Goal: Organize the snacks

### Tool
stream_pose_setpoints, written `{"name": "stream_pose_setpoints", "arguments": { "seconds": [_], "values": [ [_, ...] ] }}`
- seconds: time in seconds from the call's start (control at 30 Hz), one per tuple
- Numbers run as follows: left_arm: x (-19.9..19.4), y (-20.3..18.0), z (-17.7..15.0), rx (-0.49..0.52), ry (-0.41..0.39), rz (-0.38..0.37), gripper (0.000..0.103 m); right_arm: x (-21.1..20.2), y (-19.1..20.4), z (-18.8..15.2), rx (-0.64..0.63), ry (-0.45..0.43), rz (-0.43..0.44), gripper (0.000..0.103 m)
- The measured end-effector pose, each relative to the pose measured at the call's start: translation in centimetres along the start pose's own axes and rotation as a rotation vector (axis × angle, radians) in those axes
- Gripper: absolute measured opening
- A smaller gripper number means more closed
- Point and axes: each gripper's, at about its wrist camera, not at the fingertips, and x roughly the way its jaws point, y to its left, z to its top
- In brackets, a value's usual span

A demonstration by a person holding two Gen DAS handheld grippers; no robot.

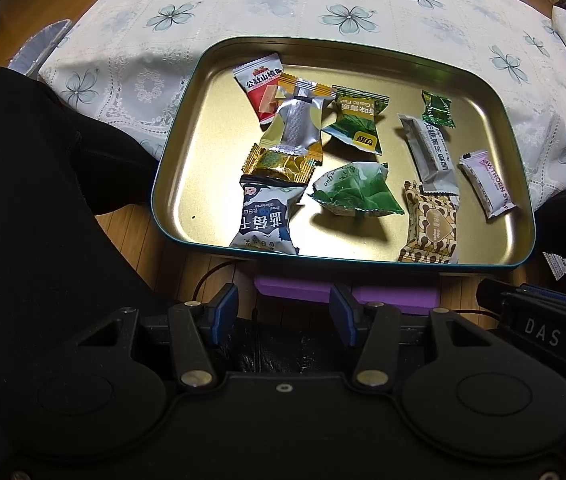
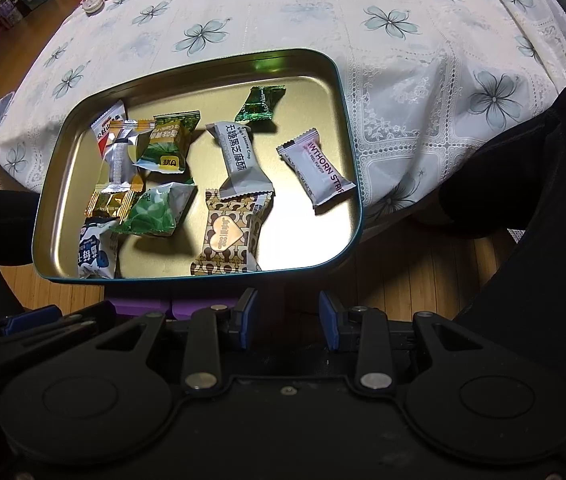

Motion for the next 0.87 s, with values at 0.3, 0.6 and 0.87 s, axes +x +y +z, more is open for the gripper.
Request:
{"name": "stream_pose_setpoints", "arguments": {
  "seconds": [0.3, 0.6, 0.87],
  "values": [
    [-0.02, 0.01, -0.02, 0.0, 0.0, 0.0, 0.057, -0.01, 0.03, 0.0, 0.001, 0.001, 0.001, 0.036],
    [-0.06, -0.02, 0.03, 0.001, -0.001, 0.001, 0.057, 0.02, 0.11, 0.02, 0.001, 0.001, 0.001, 0.036],
    [-0.29, -0.03, 0.09, 0.006, -0.011, 0.007, 0.057, 0.08, 0.15, -0.08, -0.002, 0.003, 0.002, 0.036]
  ]
}}
